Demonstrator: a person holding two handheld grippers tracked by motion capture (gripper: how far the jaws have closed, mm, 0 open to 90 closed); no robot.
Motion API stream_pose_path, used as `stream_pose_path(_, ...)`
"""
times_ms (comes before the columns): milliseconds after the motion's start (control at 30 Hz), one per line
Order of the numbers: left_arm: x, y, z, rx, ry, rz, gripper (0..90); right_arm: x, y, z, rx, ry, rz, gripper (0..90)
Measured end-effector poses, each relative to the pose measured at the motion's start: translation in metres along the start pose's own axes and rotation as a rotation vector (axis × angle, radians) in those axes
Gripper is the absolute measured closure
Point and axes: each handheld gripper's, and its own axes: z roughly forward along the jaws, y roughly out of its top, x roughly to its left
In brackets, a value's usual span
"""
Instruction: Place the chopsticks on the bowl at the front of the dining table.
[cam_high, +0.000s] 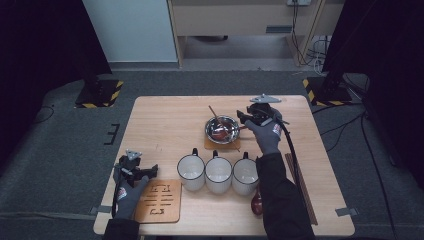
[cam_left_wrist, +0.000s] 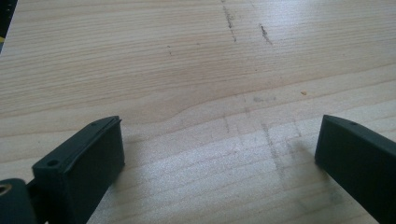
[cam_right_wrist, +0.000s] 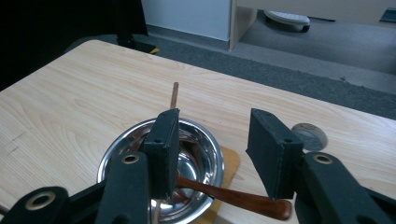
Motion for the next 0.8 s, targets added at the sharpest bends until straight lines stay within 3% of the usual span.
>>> stream_pose_path(800,0.000,0.000,0.000,0.000,0.000,0.000,0.3,-0.035,-0.037,-0.054,-0.027,-0.027,0.030,50.9)
